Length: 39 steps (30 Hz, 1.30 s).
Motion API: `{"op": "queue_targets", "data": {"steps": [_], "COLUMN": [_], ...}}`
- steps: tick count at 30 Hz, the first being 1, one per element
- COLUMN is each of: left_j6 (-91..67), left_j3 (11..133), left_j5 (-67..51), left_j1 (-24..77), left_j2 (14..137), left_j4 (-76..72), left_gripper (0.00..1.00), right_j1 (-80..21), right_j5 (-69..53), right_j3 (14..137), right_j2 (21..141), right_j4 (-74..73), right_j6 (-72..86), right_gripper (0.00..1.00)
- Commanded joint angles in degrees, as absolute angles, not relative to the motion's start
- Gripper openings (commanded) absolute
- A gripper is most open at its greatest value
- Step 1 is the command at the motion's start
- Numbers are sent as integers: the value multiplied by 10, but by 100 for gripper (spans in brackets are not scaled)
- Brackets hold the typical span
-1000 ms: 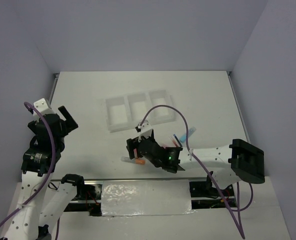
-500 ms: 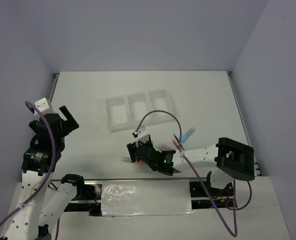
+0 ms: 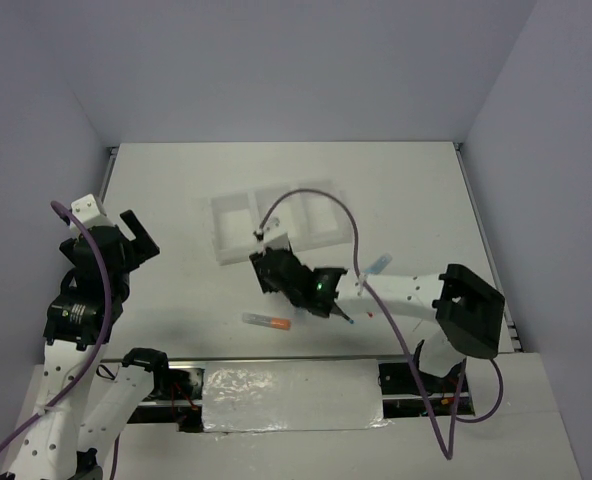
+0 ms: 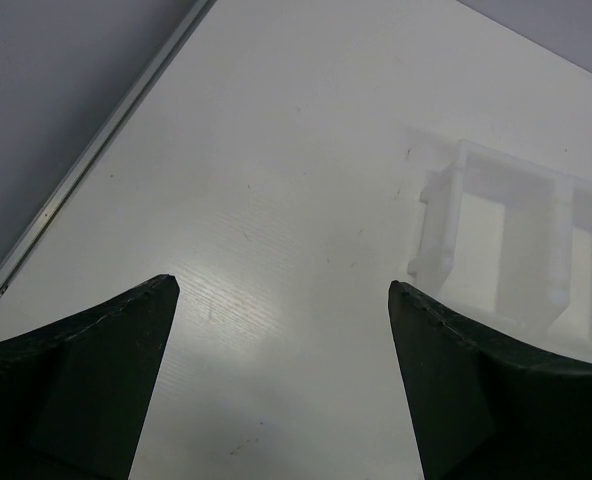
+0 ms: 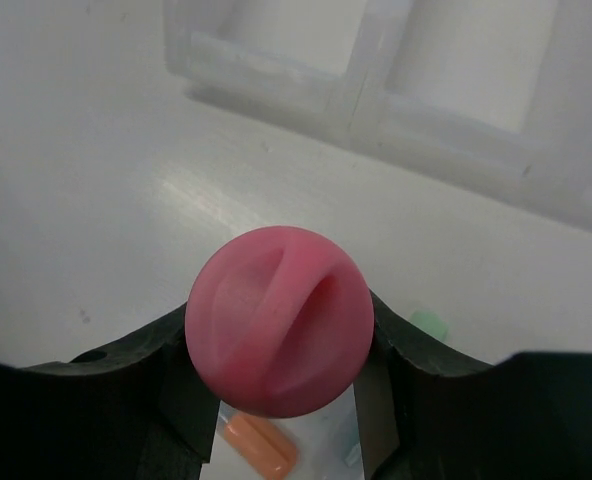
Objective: Sort the stationery into containers
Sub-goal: Pick up the stationery from the center of the board, then place the stationery in the storage box.
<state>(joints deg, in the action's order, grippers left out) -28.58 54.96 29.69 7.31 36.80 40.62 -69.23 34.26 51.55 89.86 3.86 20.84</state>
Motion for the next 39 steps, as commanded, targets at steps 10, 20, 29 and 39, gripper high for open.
{"op": "queue_targets", "data": {"steps": [10, 20, 29, 39], "left_j6": [-272, -272, -270, -269], "left_j3": [547, 547, 548, 547], "left_j5": [285, 280, 278, 272], "left_j1": [71, 73, 73, 73], "left_j2": [367, 371, 374, 370], "left_j4": [376, 375, 374, 372], "left_gripper": [99, 99, 99, 99], "right_j1": [-314, -233, -232, -232], "right_j5": [-16, -78, -71, -61], "right_j3": [901, 1065, 1126, 1136], "right_j2": [963, 1121, 1197, 1229], "right_j4": [-399, -481, -462, -477], "right_j6": [90, 57, 72, 67], "right_gripper": [0, 0, 0, 18]}}
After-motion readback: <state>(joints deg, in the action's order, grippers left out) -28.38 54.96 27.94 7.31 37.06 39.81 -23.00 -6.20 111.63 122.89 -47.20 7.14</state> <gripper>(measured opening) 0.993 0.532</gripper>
